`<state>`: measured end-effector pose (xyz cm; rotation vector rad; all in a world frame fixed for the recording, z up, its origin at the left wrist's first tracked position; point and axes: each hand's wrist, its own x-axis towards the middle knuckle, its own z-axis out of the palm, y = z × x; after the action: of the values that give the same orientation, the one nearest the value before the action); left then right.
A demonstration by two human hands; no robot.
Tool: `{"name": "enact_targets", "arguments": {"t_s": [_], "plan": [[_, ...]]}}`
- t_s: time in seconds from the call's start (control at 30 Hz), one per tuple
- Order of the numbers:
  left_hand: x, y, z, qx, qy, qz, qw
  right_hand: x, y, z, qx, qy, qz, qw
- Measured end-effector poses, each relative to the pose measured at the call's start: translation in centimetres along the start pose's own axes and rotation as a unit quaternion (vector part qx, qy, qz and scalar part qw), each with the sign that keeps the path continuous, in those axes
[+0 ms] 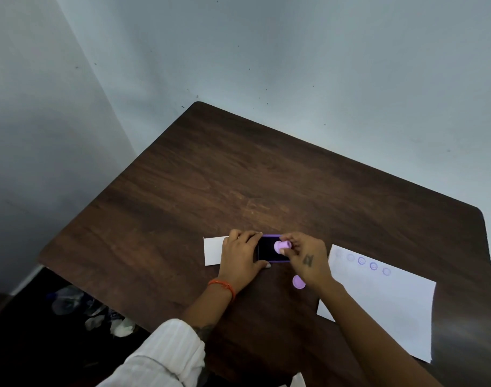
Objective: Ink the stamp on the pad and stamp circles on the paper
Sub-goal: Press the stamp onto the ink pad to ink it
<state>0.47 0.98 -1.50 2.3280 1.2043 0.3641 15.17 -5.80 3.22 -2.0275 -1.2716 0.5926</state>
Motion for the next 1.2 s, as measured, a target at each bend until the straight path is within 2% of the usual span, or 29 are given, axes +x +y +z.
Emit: {"name": "enact_targets", "arguments": {"t_s": [0.23,0.6,0.73,0.8,0.93,1.0,1.07,1.13,1.2], "plan": [[-0.1,-0.2,0.0,0.009,-0.001,0.001,1.0,0.5,-0.4,2.1,-0.182,-0.085,-0.14,0.97],[-0.1,-0.3,0.3,0.008,0.002,-0.004,1.0,0.0,0.0,2.8,-0.214,-0.096,-0.153,0.96],[0.0,-0.4,0.2,0.019,-0.001,0.003,1.0,0.2,-0.3,2.3,-0.228,-0.12,-0.149,0.955],[0.0,-0.3,0.0,0.026,-0.003,0.005,1.0,0.5,-0.7,1.9,-0.2,-0.12,-0.134,0.963],[0.1,-0.2,-0.2,0.05,-0.007,0.012,0.999,1.4,-1.6,0.8,-0.116,-0.116,-0.023,0.986],[0.1,-0.1,-0.2,0.053,-0.006,0.011,0.999,1.6,-1.5,0.6,-0.138,-0.147,-0.012,0.979],[0.1,-0.2,-0.1,0.054,-0.006,0.009,0.998,1.3,-1.4,0.4,-0.191,-0.19,-0.05,0.962],[0.2,-0.2,0.0,0.055,-0.005,0.008,0.998,0.8,-1.1,0.5,-0.219,-0.181,-0.126,0.95],[0.3,-0.1,0.0,0.053,-0.012,0.004,0.998,0.6,-0.7,0.5,-0.235,-0.163,-0.153,0.946]]}}
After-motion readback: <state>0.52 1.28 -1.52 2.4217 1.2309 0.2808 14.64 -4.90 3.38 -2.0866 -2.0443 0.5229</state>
